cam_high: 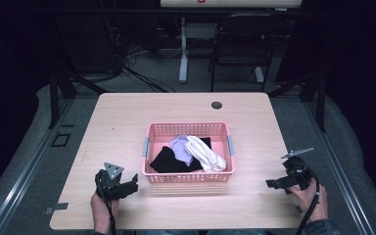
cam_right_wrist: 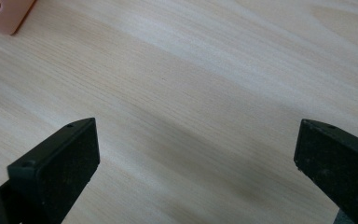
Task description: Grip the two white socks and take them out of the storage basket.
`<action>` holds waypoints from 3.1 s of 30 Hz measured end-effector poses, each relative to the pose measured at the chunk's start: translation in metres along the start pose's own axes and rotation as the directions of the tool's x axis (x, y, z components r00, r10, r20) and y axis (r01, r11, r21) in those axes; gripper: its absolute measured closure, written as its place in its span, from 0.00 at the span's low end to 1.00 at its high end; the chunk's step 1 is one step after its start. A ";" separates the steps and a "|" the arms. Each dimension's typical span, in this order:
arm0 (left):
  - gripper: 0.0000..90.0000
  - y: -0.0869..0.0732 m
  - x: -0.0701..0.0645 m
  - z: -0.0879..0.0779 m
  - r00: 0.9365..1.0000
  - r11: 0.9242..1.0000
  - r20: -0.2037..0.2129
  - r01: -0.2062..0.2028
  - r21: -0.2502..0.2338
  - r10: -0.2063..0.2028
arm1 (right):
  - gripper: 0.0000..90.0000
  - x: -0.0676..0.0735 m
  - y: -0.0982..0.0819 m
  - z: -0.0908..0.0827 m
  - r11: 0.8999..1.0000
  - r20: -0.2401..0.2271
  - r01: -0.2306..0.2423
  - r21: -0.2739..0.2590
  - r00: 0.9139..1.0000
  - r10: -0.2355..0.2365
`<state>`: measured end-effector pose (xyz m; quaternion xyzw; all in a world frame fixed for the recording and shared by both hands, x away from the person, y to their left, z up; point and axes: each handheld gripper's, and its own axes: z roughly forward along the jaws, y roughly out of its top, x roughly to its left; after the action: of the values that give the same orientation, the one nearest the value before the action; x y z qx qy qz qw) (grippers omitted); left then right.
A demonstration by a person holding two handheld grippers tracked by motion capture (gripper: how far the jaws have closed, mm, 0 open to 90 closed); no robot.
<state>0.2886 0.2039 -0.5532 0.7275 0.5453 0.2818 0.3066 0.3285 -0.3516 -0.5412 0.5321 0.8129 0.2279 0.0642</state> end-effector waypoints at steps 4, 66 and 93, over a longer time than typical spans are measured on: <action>0.17 -0.001 0.000 0.000 1.000 1.000 0.002 -0.005 0.004 0.005 | 0.00 0.003 0.003 0.000 1.000 -0.001 0.015 0.014 1.000 -0.015; 0.17 -0.003 0.002 -0.001 1.000 1.000 0.000 0.007 0.006 -0.007 | 0.00 0.116 0.177 -0.027 0.934 -0.151 0.344 0.095 0.932 -0.328; 0.17 -0.003 0.003 -0.001 1.000 1.000 0.006 0.010 0.000 -0.010 | 0.24 0.153 0.211 0.038 0.903 -0.189 0.392 0.173 0.913 -0.361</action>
<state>0.2868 0.2074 -0.5546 0.7255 0.5482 0.2782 0.3094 0.4530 -0.1339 -0.4617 0.3494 0.9222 0.1654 -0.0108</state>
